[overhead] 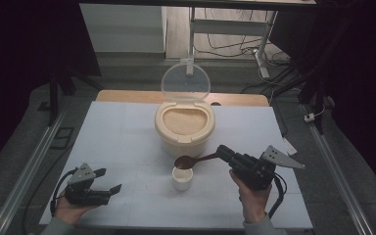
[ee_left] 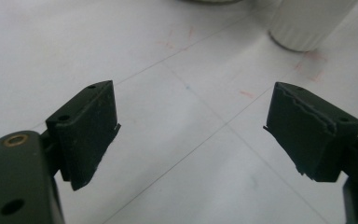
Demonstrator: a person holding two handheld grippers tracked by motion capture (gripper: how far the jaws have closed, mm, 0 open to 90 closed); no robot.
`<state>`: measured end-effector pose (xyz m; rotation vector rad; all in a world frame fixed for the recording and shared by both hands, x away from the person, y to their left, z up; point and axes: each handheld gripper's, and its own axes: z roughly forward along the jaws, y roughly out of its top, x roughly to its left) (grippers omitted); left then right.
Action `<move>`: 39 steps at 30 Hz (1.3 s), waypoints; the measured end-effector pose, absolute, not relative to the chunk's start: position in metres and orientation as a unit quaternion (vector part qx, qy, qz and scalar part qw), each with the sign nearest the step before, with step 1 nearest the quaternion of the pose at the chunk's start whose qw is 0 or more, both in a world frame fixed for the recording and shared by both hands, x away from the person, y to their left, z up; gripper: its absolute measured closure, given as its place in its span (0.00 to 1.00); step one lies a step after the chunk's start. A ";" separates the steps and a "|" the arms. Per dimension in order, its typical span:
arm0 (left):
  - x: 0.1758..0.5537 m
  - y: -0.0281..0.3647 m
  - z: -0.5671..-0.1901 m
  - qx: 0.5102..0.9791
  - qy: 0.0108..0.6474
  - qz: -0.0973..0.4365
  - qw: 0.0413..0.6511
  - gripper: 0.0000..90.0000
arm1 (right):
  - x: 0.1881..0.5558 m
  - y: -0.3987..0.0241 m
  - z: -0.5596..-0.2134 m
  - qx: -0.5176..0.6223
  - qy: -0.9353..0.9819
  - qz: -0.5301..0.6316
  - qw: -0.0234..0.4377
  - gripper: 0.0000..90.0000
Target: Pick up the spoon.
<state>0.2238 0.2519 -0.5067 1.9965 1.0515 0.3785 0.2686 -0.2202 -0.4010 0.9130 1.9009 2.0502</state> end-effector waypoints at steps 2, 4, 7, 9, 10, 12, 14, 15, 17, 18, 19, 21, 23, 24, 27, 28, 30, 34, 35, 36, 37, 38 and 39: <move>0.225 0.252 -0.508 0.794 0.421 0.150 0.411 0.17 | 0.269 -0.223 -0.400 0.310 0.640 0.696 0.103 0.93; 0.227 0.251 -0.508 0.796 0.419 0.150 0.411 0.17 | 0.269 -0.225 -0.398 0.311 0.638 0.697 0.107 0.93; 0.227 0.250 -0.508 0.796 0.419 0.150 0.410 0.16 | 0.270 -0.229 -0.397 0.312 0.634 0.698 0.112 0.93; 0.228 0.249 -0.509 0.797 0.419 0.148 0.409 0.16 | 0.270 -0.232 -0.396 0.313 0.631 0.700 0.115 0.92; 0.228 0.249 -0.509 0.798 0.419 0.148 0.408 0.16 | 0.270 -0.232 -0.396 0.313 0.631 0.700 0.115 0.92; 0.228 0.248 -0.510 0.799 0.418 0.146 0.406 0.15 | 0.271 -0.235 -0.393 0.314 0.625 0.705 0.117 0.93; 0.229 0.248 -0.510 0.801 0.416 0.144 0.406 0.15 | 0.271 -0.237 -0.388 0.314 0.621 0.708 0.122 0.93; 0.229 0.248 -0.510 0.801 0.416 0.144 0.406 0.15 | 0.272 -0.237 -0.386 0.312 0.620 0.709 0.125 0.93; 0.230 0.248 -0.511 0.801 0.417 0.140 0.405 0.15 | 0.273 -0.239 -0.380 0.309 0.616 0.713 0.131 0.93; 0.230 0.248 -0.511 0.801 0.417 0.140 0.405 0.15 | 0.274 -0.239 -0.377 0.307 0.614 0.715 0.134 0.93; 0.230 0.248 -0.512 0.802 0.417 0.137 0.405 0.15 | 0.275 -0.240 -0.375 0.307 0.613 0.715 0.136 0.92; 0.231 0.247 -0.512 0.802 0.418 0.136 0.404 0.14 | 0.278 -0.240 -0.371 0.310 0.610 0.715 0.140 0.93; 0.231 0.247 -0.512 0.803 0.417 0.136 0.404 0.14 | 0.280 -0.240 -0.370 0.312 0.609 0.716 0.141 0.93; 0.230 0.247 -0.512 0.803 0.417 0.137 0.403 0.15 | 0.284 -0.240 -0.367 0.312 0.611 0.713 0.143 0.93; 0.230 0.246 -0.513 0.804 0.417 0.135 0.403 0.14 | 0.289 -0.239 -0.361 0.314 0.611 0.711 0.150 0.92; 0.230 0.246 -0.513 0.804 0.417 0.135 0.402 0.15 | 0.291 -0.239 -0.360 0.315 0.610 0.711 0.151 0.93; 0.231 0.246 -0.513 0.805 0.416 0.134 0.401 0.15 | 0.295 -0.238 -0.356 0.320 0.608 0.710 0.153 0.92; 0.230 0.246 -0.513 0.806 0.415 0.133 0.401 0.15 | 0.305 -0.236 -0.351 0.327 0.607 0.707 0.154 0.92; 0.230 0.246 -0.513 0.806 0.415 0.133 0.401 0.15 | 0.306 -0.235 -0.349 0.328 0.608 0.707 0.154 0.92; 0.230 0.246 -0.513 0.806 0.415 0.132 0.401 0.15 | 0.308 -0.235 -0.348 0.329 0.608 0.706 0.155 0.92; 0.230 0.246 -0.513 0.806 0.416 0.133 0.401 0.15 | 0.309 -0.234 -0.346 0.329 0.608 0.705 0.156 0.92; 0.230 0.246 -0.513 0.806 0.416 0.133 0.401 0.15 | 0.310 -0.233 -0.345 0.330 0.608 0.705 0.157 0.92; 0.230 0.246 -0.513 0.806 0.416 0.132 0.400 0.15 | 0.310 -0.233 -0.345 0.330 0.608 0.705 0.157 0.92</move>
